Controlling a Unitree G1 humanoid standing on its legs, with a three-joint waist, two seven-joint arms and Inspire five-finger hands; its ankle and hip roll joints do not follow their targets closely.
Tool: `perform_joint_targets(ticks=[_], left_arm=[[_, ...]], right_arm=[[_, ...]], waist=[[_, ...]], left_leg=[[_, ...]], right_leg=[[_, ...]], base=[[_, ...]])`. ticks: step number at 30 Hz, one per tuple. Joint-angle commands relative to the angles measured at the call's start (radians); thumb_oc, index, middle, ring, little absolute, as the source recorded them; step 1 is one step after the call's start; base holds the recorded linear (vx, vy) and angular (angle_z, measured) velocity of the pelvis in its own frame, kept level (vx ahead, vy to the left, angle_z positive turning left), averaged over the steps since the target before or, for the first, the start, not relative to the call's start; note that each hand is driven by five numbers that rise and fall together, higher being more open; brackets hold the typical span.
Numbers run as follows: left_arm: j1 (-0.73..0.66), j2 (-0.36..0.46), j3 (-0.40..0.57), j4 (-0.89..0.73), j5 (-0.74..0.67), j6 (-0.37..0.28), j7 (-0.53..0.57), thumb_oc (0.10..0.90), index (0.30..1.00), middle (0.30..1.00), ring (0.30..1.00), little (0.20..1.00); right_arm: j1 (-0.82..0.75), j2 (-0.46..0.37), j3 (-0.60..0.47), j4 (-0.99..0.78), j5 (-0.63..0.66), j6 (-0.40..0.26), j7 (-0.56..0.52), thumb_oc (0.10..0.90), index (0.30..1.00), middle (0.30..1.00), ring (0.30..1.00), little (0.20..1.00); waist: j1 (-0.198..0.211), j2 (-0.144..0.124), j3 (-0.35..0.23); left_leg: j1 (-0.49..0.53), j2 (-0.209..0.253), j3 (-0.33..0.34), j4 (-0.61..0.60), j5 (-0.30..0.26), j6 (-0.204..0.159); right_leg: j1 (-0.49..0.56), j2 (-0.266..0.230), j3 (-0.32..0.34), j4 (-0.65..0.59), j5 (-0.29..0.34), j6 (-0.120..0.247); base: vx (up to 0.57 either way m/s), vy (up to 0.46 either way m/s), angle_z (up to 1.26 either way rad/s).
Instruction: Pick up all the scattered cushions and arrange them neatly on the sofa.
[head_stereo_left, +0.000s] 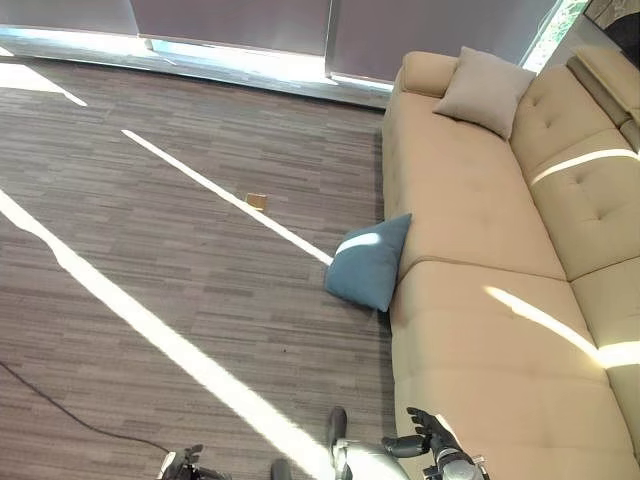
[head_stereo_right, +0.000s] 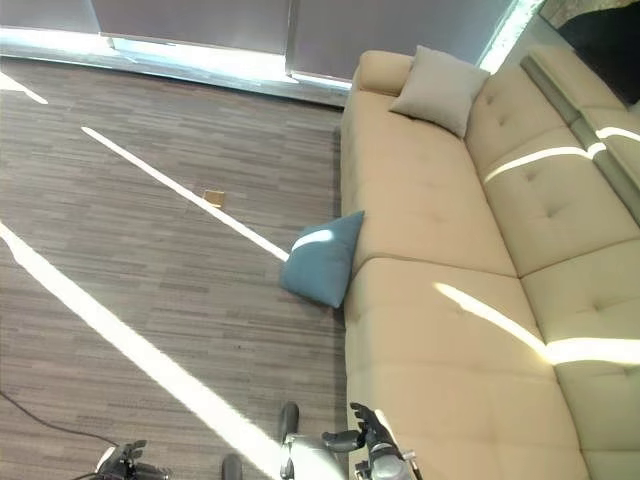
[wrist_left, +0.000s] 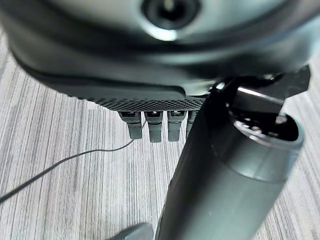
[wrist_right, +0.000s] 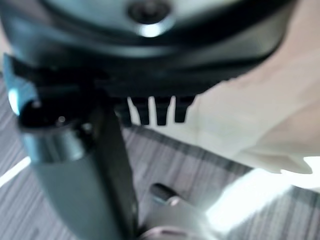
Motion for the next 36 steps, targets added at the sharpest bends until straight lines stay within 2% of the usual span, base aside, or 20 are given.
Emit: perform_joint_targets(ticks=[1,4,6,7,8,10,11,13,14,15,17,20,23,25,26,28,32,34,35,36], left_arm=[[-0.015,0.025,0.014,-0.049,0.006,-0.025,0.005,0.8,0.9,0.9,0.9,0.9],[-0.021,0.024,0.017,-0.051,-0.008,-0.02,0.007,0.8,0.9,0.9,0.9,0.9],[-0.02,0.021,0.023,-0.053,-0.022,-0.019,0.009,0.8,0.9,0.9,0.9,0.9],[-0.018,0.021,0.025,-0.054,-0.033,-0.019,0.008,0.8,0.9,0.9,0.9,0.9],[-0.017,0.021,0.025,-0.054,-0.033,-0.019,0.008,0.8,0.9,0.9,0.9,0.9],[-0.016,0.026,0.026,-0.054,-0.031,-0.017,0.008,0.8,0.9,0.9,0.9,0.9],[-0.015,0.032,0.025,-0.054,-0.024,-0.018,0.011,0.8,0.9,0.9,0.9,0.9],[-0.015,0.032,0.024,-0.054,-0.024,-0.018,0.012,0.8,0.9,0.9,0.9,0.9],[-0.011,0.034,0.023,-0.053,-0.024,-0.017,0.012,0.8,0.9,0.9,0.9,0.9],[-0.008,0.035,0.022,-0.051,-0.026,-0.019,0.014,0.8,0.9,0.9,0.9,0.9],[-0.002,0.034,0.024,-0.046,-0.021,-0.016,0.014,0.8,0.9,0.9,0.9,0.9],[0.012,0.029,0.031,-0.036,-0.008,-0.013,0.013,0.8,0.9,0.9,0.9,0.9],[0.004,0.027,0.024,-0.039,-0.01,-0.013,0.014,0.8,0.9,0.9,0.9,0.9],[-0.005,0.034,0.022,-0.042,-0.011,-0.009,0.014,0.8,0.9,0.9,0.9,0.9],[-0.02,0.05,0.016,-0.047,-0.01,-0.007,0.018,0.8,0.9,0.9,0.9,0.9],[-0.03,0.054,0.015,-0.054,-0.016,-0.01,0.023,0.8,0.9,0.9,0.9,0.9],[-0.032,0.054,0.015,-0.062,-0.029,-0.014,0.018,0.8,0.9,0.9,0.9,0.9],[-0.032,0.053,0.012,-0.061,-0.023,-0.016,0.019,0.8,0.9,0.9,0.9,0.9],[-0.04,0.053,0.012,-0.041,-0.008,-0.012,0.017,0.8,0.9,0.9,0.9,0.9],[-0.04,0.052,0.012,-0.041,-0.008,-0.012,0.017,0.8,0.9,0.9,0.9,0.9]], right_arm=[[-0.009,-0.068,-0.019,0.009,0.01,-0.013,-0.03,0.8,0.9,0.9,0.9,0.9],[-0.016,-0.074,-0.021,0.021,0.021,-0.011,-0.039,0.8,0.9,0.9,0.9,0.9],[-0.016,-0.077,-0.023,0.026,0.025,-0.007,-0.038,0.8,0.9,0.9,0.9,0.9],[-0.017,-0.081,-0.025,0.028,0.031,-0.006,-0.041,0.8,0.9,0.9,0.9,0.9],[-0.016,-0.082,-0.025,0.028,0.031,-0.006,-0.041,0.8,0.9,0.9,0.9,0.9],[-0.009,-0.086,-0.029,0.03,0.028,-0.003,-0.042,0.8,0.9,0.9,0.9,0.9],[-0.003,-0.086,-0.032,0.032,0.027,-0.001,-0.045,0.8,0.9,0.9,0.9,0.9],[-0.003,-0.086,-0.032,0.032,0.027,-0.002,-0.045,0.8,0.9,0.9,0.9,0.9],[0.003,-0.083,-0.036,0.036,0.025,0.0,-0.047,0.8,0.9,0.9,0.9,0.9],[0.008,-0.08,-0.04,0.037,0.025,0.001,-0.049,0.8,0.9,0.9,0.9,0.9],[0.014,-0.077,-0.043,0.036,0.021,0.002,-0.048,0.8,0.9,0.9,0.9,0.9],[0.02,-0.062,-0.048,0.047,0.004,0.002,-0.048,0.8,0.9,0.9,0.9,0.9],[0.015,-0.052,-0.053,0.052,0.002,0.004,-0.045,0.8,0.9,0.9,0.9,0.9],[0.006,-0.045,-0.051,0.046,0.004,0.006,-0.043,0.8,0.9,0.9,0.9,0.9],[-0.012,-0.04,-0.04,0.029,0.001,0.005,-0.041,0.8,0.9,0.9,0.9,0.9],[-0.024,-0.037,-0.031,0.018,-0.001,0.003,-0.043,0.8,0.9,0.9,0.9,0.9],[-0.029,-0.042,-0.022,0.015,0.005,0.002,-0.042,0.8,0.9,0.9,0.9,0.9],[-0.032,-0.047,-0.018,0.018,0.005,0.002,-0.043,0.8,0.9,0.9,0.9,0.9],[-0.038,-0.055,-0.016,0.034,0.008,0.005,-0.043,0.8,0.9,0.9,0.9,0.9],[-0.038,-0.056,-0.015,0.034,0.008,0.004,-0.043,0.8,0.9,0.9,0.9,0.9]], waist=[[-0.002,-0.037,0.032],[0.011,-0.043,0.04],[0.019,-0.052,0.042],[0.027,-0.055,0.039],[0.028,-0.055,0.041],[0.034,-0.048,0.039],[0.04,-0.031,0.032],[0.039,-0.033,0.033],[0.046,-0.016,0.033],[0.046,-0.012,0.036],[0.045,-0.009,0.034],[0.045,-0.004,0.013],[0.046,-0.007,0.003],[0.039,-0.005,0.008],[0.026,0.002,0.025],[0.021,0.015,0.033],[-0.008,0.019,0.031],[-0.02,0.012,0.038],[-0.049,-0.011,0.041],[-0.051,-0.008,0.044]], left_leg=[[-0.177,0.069,0.004,0.516,0.015,-0.115],[-0.239,0.084,0.008,0.632,0.029,-0.106],[-0.285,0.093,0.025,0.649,0.019,-0.091],[-0.323,0.101,0.037,0.57,-0.009,-0.08],[-0.32,0.101,0.038,0.569,-0.01,-0.08],[-0.335,0.121,0.059,0.415,-0.01,-0.082],[-0.357,0.138,0.064,0.279,0.07,-0.098],[-0.352,0.135,0.065,0.271,0.074,-0.098],[-0.38,0.144,0.072,0.198,0.142,-0.117],[-0.389,0.148,0.084,0.186,0.162,-0.122],[-0.38,0.15,0.096,0.173,0.159,-0.12],[-0.343,0.122,0.082,0.17,0.123,-0.094],[-0.317,0.096,0.081,0.168,0.092,-0.066],[-0.276,0.077,0.086,0.149,0.07,-0.037],[-0.246,0.07,0.091,0.14,0.054,-0.011],[-0.211,0.072,0.093,0.125,0.038,-0.002],[-0.154,0.048,0.049,0.095,0.017,-0.003],[-0.134,0.035,0.033,0.091,0.004,-0.002],[-0.085,-0.02,-0.02,0.073,-0.027,0.003],[-0.08,-0.017,-0.022,0.073,-0.029,0.003]], right_leg=[[0.197,0.008,0.004,-0.091,-0.033,0.019],[0.238,0.018,0.005,-0.109,-0.052,-0.004],[0.265,0.011,0.011,-0.112,-0.065,-0.011],[0.288,0.009,0.016,-0.124,-0.082,-0.001],[0.291,0.009,0.017,-0.125,-0.083,-0.001],[0.32,0.009,0.013,-0.135,-0.109,0.012],[0.336,0.017,0.013,-0.138,-0.129,0.014],[0.338,0.015,0.012,-0.138,-0.129,0.014],[0.367,0.027,0.018,-0.135,-0.151,0.016],[0.377,0.025,0.018,-0.131,-0.158,0.016],[0.382,0.026,0.021,-0.124,-0.164,0.018],[0.395,-0.01,0.031,-0.072,-0.177,0.041],[0.378,-0.043,0.038,0.014,-0.15,0.068],[0.313,-0.073,0.056,0.165,-0.082,0.084],[0.247,-0.092,0.062,0.3,-0.005,0.088],[0.195,-0.106,0.05,0.37,0.003,0.083],[0.129,-0.017,0.08,0.256,-0.081,0.062],[0.109,0.006,0.091,0.19,-0.08,0.063],[0.05,0.067,0.124,0.008,-0.021,0.086],[0.057,0.069,0.121,0.005,-0.021,0.086]], base=[[0.2,-0.202,0.77],[0.13,-0.111,0.38],[0.23,-0.035,-0.41],[0.21,0.008,-0.33],[0.24,0.036,-0.03],[0.25,0.101,-0.06],[0.23,0.116,-0.06],[0.17,0.088,0.1],[0.24,0.146,-0.04],[0.32,0.215,0.03],[0.19,0.175,0.08],[0.29,0.288,-0.18],[0.19,0.208,-0.02],[0.15,0.276,0.11],[0.17,0.319,0.21],[0.25,0.245,0.19],[0.26,0.096,0.11],[0.32,0.07,0.13],[0.32,0.062,0.04],[0.45,0.08,0.23]])
